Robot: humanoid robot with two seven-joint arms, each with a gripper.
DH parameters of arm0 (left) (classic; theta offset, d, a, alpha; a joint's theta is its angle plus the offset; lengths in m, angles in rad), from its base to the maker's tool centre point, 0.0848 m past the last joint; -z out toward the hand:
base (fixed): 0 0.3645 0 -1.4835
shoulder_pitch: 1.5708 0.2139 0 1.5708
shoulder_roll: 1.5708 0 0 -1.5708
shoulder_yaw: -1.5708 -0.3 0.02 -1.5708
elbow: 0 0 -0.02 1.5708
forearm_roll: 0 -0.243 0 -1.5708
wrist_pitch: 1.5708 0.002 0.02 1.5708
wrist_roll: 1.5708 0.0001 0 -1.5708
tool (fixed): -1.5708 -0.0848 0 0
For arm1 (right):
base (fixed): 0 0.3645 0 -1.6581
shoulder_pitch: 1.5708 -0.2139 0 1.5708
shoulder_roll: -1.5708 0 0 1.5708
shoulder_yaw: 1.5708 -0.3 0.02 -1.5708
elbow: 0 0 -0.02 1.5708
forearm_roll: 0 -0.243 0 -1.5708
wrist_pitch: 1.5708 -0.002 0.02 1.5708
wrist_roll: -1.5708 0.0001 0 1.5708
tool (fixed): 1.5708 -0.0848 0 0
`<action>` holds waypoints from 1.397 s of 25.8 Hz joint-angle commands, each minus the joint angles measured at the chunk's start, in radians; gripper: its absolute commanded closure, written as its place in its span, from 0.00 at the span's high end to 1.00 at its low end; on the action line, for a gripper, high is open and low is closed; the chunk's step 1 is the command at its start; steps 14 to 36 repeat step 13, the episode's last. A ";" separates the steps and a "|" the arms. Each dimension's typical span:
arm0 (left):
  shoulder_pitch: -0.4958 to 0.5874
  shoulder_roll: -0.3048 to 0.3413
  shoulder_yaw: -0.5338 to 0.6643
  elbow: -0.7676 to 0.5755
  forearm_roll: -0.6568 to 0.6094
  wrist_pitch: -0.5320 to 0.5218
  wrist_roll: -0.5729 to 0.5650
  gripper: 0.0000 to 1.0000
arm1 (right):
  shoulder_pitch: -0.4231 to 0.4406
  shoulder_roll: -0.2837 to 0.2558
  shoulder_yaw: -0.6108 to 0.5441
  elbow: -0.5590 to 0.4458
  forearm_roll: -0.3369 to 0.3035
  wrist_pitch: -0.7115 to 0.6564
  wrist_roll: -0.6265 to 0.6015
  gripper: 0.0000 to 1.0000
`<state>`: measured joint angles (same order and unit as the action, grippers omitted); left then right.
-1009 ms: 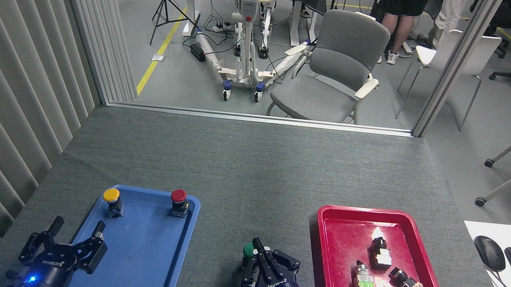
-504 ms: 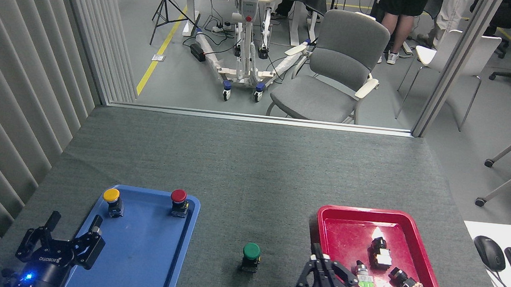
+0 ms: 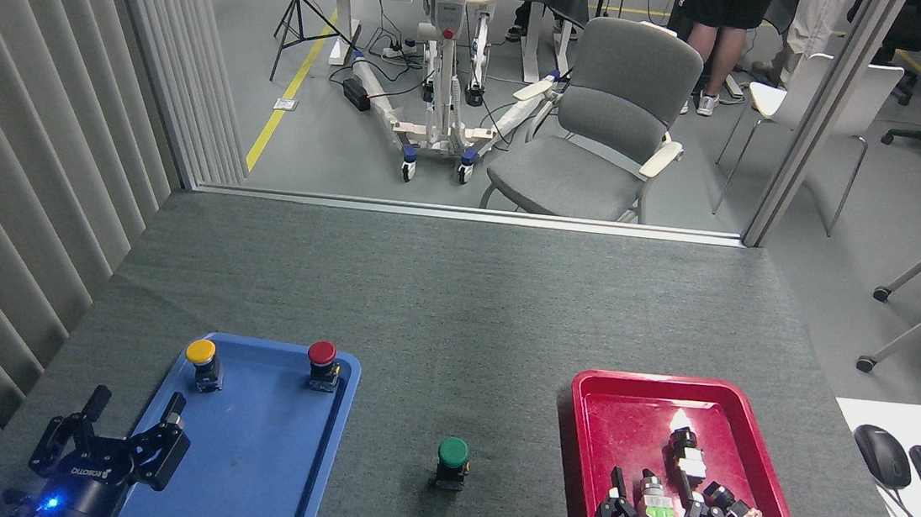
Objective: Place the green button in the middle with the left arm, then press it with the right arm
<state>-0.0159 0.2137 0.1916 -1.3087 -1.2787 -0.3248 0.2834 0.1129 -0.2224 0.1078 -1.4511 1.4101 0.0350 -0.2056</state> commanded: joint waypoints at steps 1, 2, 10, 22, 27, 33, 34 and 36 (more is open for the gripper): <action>0.002 -0.001 -0.001 -0.003 -0.002 -0.008 -0.003 1.00 | 0.014 -0.006 -0.010 -0.015 0.000 0.000 -0.002 1.00; 0.002 -0.001 -0.001 -0.006 -0.002 -0.008 -0.003 1.00 | 0.019 -0.008 -0.010 -0.023 -0.002 0.000 -0.006 1.00; 0.019 -0.001 -0.008 -0.024 -0.002 -0.013 -0.004 1.00 | 0.028 -0.006 -0.010 -0.043 -0.002 0.000 -0.034 1.00; 0.020 -0.001 -0.009 -0.024 -0.002 -0.013 -0.003 1.00 | 0.030 -0.006 -0.011 -0.043 0.000 0.000 -0.034 1.00; 0.020 -0.001 -0.009 -0.024 -0.002 -0.013 -0.003 1.00 | 0.030 -0.006 -0.011 -0.043 0.000 0.000 -0.034 1.00; 0.020 -0.001 -0.009 -0.024 -0.002 -0.013 -0.003 1.00 | 0.030 -0.006 -0.011 -0.043 0.000 0.000 -0.034 1.00; 0.020 -0.001 -0.009 -0.024 -0.002 -0.013 -0.003 1.00 | 0.030 -0.006 -0.011 -0.043 0.000 0.000 -0.034 1.00; 0.020 -0.001 -0.009 -0.024 -0.002 -0.013 -0.003 1.00 | 0.030 -0.006 -0.011 -0.043 0.000 0.000 -0.034 1.00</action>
